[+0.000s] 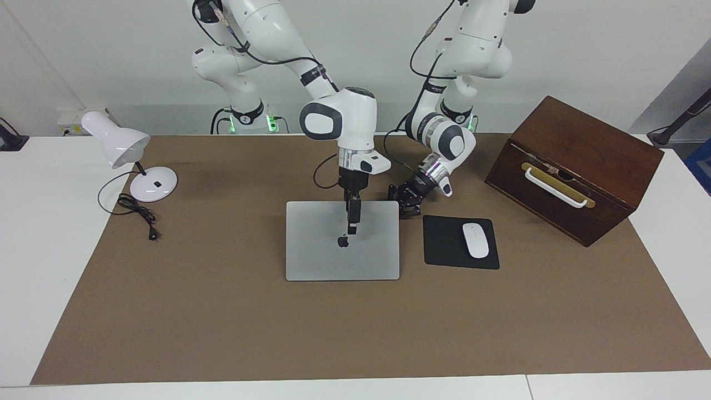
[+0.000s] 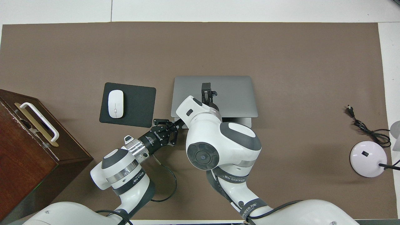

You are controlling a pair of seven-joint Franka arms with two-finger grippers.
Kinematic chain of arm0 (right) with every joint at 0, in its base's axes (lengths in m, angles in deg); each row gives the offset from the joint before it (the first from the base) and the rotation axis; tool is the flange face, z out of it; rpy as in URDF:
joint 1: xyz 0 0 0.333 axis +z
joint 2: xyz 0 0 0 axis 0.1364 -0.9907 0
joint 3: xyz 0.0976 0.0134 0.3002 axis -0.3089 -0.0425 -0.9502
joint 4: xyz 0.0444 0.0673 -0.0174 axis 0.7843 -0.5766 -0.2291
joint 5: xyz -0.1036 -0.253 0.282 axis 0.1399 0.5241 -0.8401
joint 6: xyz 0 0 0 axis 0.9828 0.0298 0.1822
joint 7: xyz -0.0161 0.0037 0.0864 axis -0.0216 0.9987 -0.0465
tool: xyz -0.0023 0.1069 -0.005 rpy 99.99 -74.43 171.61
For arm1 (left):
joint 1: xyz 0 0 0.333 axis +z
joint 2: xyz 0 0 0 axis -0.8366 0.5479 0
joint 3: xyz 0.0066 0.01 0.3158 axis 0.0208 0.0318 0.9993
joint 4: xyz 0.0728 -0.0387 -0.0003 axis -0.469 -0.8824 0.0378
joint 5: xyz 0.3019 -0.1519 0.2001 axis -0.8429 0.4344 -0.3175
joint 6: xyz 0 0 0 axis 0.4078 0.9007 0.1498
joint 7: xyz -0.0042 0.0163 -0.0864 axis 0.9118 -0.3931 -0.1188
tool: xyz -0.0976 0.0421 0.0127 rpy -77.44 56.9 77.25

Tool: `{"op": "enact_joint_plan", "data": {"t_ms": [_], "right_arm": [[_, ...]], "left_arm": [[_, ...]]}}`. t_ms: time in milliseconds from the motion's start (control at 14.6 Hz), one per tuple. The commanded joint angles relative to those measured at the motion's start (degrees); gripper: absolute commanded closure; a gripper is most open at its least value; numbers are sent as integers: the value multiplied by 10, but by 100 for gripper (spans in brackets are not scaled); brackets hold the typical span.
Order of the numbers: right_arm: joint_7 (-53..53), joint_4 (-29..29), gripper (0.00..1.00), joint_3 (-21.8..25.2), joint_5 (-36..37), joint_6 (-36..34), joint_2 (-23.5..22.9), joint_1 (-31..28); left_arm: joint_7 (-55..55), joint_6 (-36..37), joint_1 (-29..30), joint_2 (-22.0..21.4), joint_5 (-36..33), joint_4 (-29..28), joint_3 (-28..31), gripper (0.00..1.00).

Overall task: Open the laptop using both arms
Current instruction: 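Lift the lid upward with the right gripper, pulling it open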

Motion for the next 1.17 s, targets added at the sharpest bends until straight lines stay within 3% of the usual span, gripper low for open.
{"op": "enact_joint_plan", "data": {"t_ms": [0, 1098], "right_arm": [[14, 27, 0, -6, 24, -16, -12, -6], [8, 64, 0, -6, 38, -36, -13, -9]], "left_arm": [[-15, -16, -8, 20, 15, 7, 6, 100], [-15, -16, -8, 20, 15, 8, 6, 100]]}}
